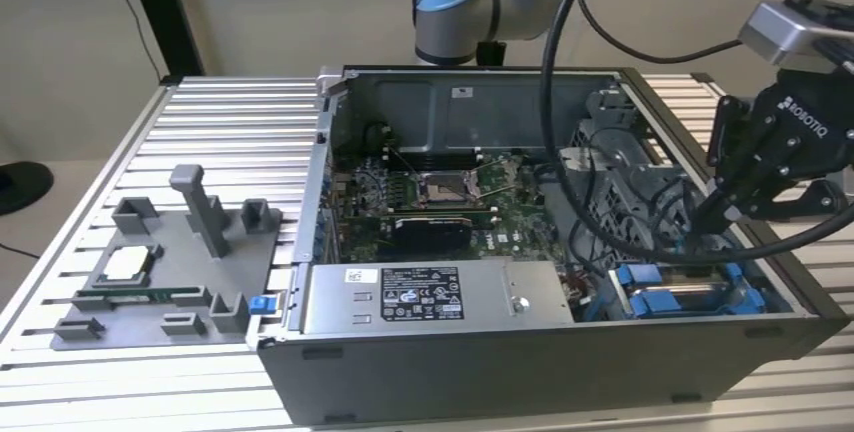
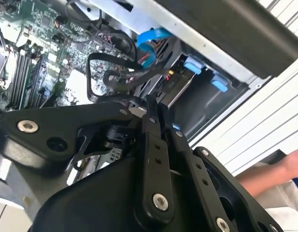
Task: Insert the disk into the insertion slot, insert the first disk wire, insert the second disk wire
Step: 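Insert the second disk wire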
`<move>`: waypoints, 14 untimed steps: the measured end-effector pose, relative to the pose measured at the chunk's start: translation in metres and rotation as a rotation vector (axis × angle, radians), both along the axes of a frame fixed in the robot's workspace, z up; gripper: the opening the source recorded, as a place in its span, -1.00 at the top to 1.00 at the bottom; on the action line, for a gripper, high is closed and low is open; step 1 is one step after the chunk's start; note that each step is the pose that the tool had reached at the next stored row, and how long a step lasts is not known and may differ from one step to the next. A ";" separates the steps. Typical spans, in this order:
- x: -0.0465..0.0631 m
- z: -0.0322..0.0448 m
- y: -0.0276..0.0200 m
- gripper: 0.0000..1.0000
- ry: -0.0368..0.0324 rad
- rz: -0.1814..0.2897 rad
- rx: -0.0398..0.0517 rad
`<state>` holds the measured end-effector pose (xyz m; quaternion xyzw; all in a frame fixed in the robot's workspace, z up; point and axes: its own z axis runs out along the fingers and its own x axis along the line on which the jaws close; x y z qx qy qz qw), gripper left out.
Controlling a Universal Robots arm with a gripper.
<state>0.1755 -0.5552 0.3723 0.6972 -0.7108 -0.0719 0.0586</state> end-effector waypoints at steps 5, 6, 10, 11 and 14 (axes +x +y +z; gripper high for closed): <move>-0.010 -0.0001 -0.0025 1.00 -0.0369 0.000 -0.0001; -0.011 -0.0003 -0.0028 1.00 -0.0518 0.000 0.0000; -0.021 -0.0014 -0.0038 1.00 -0.1088 0.000 0.0001; -0.024 -0.0017 -0.0041 1.00 -0.1213 0.000 0.0000; -0.032 -0.0025 -0.0049 1.00 -0.1592 0.000 -0.0001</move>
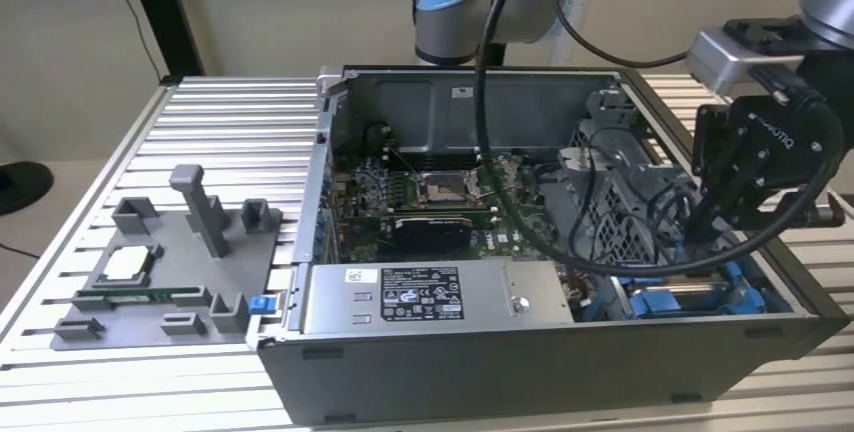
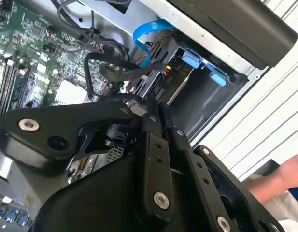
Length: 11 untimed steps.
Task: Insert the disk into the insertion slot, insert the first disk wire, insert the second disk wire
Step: 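Insert the second disk wire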
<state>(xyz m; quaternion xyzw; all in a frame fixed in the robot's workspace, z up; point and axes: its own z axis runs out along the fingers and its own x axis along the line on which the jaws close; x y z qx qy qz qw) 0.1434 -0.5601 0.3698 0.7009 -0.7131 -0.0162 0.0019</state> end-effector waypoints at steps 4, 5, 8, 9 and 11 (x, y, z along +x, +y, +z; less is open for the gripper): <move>-0.011 -0.0013 -0.0016 1.00 -0.0442 0.000 0.0000; -0.014 -0.0016 -0.0021 1.00 -0.0535 0.000 0.0002; -0.019 -0.0021 -0.0030 1.00 -0.0742 0.000 0.0001; -0.019 -0.0021 -0.0030 1.00 -0.0743 0.000 0.0000; -0.019 -0.0021 -0.0030 1.00 -0.0744 0.000 0.0000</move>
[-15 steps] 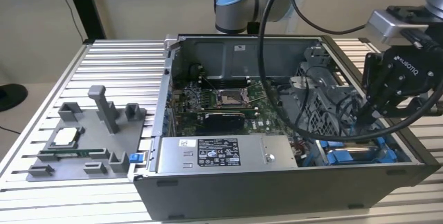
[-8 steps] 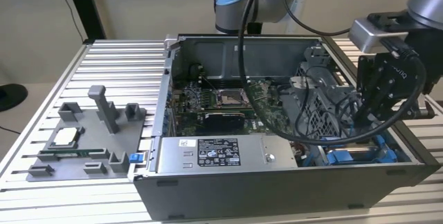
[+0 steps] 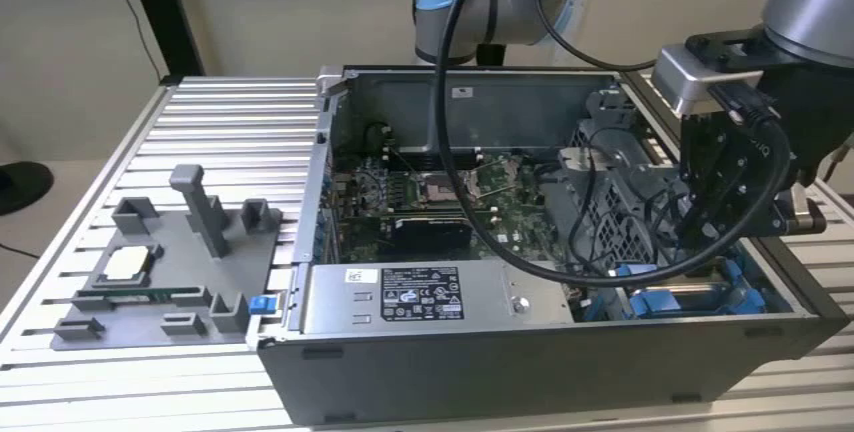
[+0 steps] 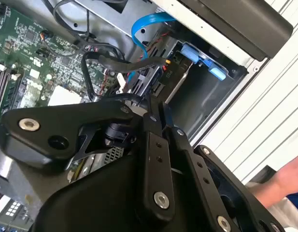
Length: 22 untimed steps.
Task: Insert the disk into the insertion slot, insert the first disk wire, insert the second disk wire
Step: 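Insert the second disk wire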
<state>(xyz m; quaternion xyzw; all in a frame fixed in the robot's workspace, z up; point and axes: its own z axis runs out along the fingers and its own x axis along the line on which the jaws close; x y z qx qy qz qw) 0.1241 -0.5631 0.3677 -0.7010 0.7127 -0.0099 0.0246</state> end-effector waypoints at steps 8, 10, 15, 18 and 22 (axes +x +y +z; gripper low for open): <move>-0.001 -0.0043 -0.0019 1.00 -0.0051 -0.002 0.0002; -0.001 -0.0065 -0.0023 1.00 -0.0058 -0.007 0.0001; 0.000 -0.0103 -0.0026 1.00 -0.0059 -0.017 -0.0001; 0.001 -0.0113 -0.0026 1.00 -0.0060 -0.018 -0.0008; 0.002 -0.0117 -0.0025 1.00 -0.0060 -0.018 -0.0005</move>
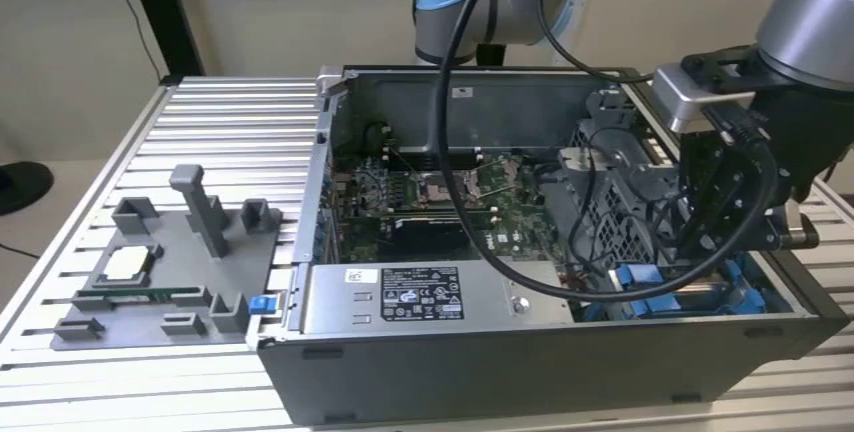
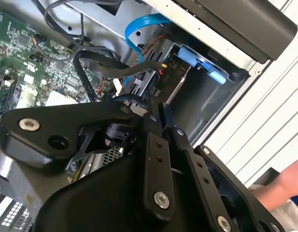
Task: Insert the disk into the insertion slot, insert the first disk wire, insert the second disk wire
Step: 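Insert the second disk wire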
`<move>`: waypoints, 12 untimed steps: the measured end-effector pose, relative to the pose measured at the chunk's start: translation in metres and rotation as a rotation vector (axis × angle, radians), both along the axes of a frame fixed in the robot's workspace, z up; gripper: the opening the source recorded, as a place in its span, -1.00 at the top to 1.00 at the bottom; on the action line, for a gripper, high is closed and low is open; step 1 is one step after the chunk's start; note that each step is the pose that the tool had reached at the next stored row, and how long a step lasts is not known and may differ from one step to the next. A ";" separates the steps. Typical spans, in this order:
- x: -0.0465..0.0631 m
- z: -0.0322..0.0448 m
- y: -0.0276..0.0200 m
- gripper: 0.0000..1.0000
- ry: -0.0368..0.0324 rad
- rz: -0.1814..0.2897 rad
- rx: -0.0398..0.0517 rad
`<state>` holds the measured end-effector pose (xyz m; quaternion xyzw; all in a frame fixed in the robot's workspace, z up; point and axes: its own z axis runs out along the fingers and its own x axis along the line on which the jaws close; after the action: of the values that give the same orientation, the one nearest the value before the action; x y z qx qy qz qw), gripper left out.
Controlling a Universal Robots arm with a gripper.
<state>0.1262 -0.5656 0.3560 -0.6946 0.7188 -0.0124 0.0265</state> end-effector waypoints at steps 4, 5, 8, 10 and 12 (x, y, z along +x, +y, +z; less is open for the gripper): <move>0.000 -0.0004 -0.0001 1.00 0.0000 0.000 -0.0001; 0.000 -0.0008 0.0000 1.00 0.0000 0.000 0.0001; 0.000 -0.0027 0.0000 1.00 0.0000 0.000 0.0000; 0.001 -0.0042 0.0000 1.00 0.0000 0.000 0.0002; 0.001 -0.0055 0.0000 1.00 0.0000 0.000 0.0000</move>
<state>0.1276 -0.5656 0.3505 -0.6946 0.7188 -0.0124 0.0265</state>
